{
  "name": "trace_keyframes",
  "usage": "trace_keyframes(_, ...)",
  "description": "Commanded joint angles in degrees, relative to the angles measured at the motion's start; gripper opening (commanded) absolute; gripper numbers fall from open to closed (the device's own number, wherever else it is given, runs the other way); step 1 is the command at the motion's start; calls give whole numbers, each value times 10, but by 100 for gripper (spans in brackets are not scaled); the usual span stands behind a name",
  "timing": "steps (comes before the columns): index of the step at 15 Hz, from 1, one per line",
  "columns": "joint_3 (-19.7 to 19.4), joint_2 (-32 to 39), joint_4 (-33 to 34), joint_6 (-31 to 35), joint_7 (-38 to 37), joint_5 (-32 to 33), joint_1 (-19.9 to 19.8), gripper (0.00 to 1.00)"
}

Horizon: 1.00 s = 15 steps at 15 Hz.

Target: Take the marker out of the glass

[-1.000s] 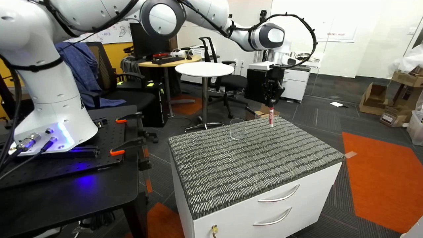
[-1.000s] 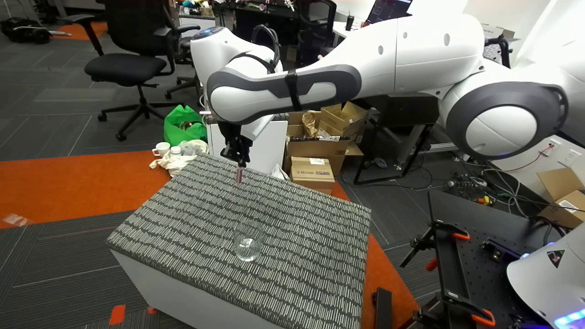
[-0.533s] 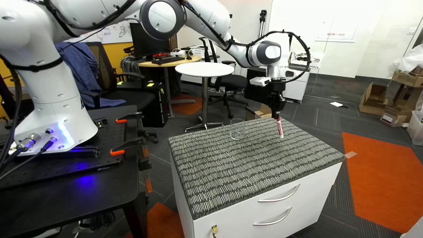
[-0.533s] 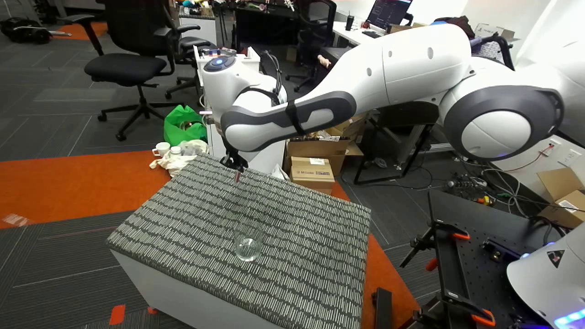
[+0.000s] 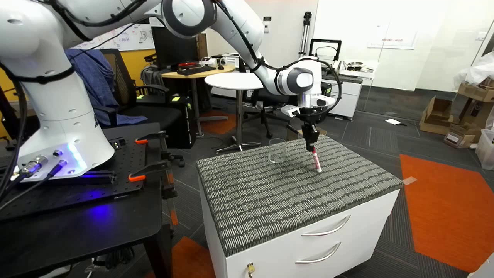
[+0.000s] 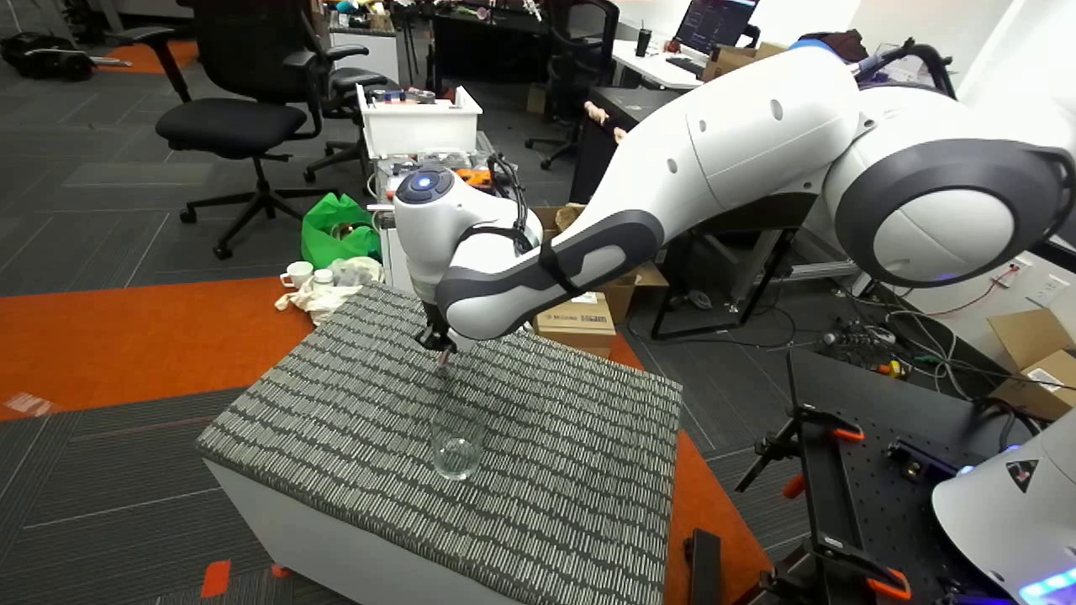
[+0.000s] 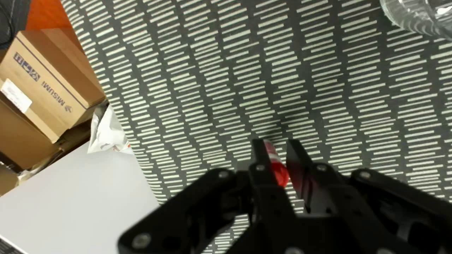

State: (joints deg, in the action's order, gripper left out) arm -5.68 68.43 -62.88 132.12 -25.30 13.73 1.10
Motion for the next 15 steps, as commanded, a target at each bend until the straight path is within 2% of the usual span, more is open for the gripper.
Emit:
trace_keyframes(1,-15,-78,-136,50,-38,10,15,49)
trace_keyframes(2,-14,-91,-159,59,-39,9,15,58)
trace_keyframes(3,-33,-98,-179,73,-26,-18,28,65)
trace_keyframes(6,-38,-138,-242,101,-13,-29,35,88)
trace_keyframes(8,-34,-166,-282,120,1,-37,36,99)
trace_keyframes(15,-18,-273,-403,167,67,-53,30,100)
